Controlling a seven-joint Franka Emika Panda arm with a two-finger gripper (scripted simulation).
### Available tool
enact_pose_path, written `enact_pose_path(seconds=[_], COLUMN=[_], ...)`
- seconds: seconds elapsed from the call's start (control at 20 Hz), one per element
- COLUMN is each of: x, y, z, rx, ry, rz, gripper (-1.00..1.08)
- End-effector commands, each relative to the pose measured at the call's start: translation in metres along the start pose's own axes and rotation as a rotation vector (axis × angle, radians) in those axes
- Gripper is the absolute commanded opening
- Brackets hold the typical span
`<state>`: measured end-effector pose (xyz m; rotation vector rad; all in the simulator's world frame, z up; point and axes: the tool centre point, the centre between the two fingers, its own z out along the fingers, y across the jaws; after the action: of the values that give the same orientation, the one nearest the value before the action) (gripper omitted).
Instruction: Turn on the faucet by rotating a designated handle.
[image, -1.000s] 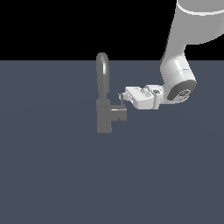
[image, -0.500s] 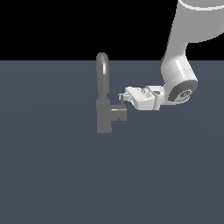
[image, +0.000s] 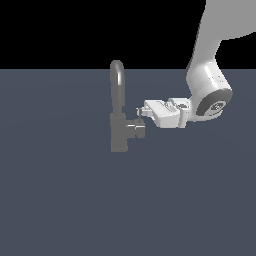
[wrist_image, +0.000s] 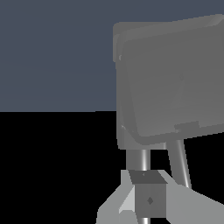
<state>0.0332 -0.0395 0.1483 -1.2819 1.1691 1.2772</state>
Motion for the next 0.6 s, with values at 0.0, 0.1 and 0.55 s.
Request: enact_pose_path(seconds=[0.0,0.1,0.55], x=[-0.004,-0.005,0.001], y=[0.01,0.015,0.032], z=[0.0,0.0,0.0], rx=[-0.008,-0.008,-0.004], ry=[-0.006,-0.006,-0.002], rz=[0.003,0.003,-0.005], gripper=[-1.0,-1.0,-1.0])
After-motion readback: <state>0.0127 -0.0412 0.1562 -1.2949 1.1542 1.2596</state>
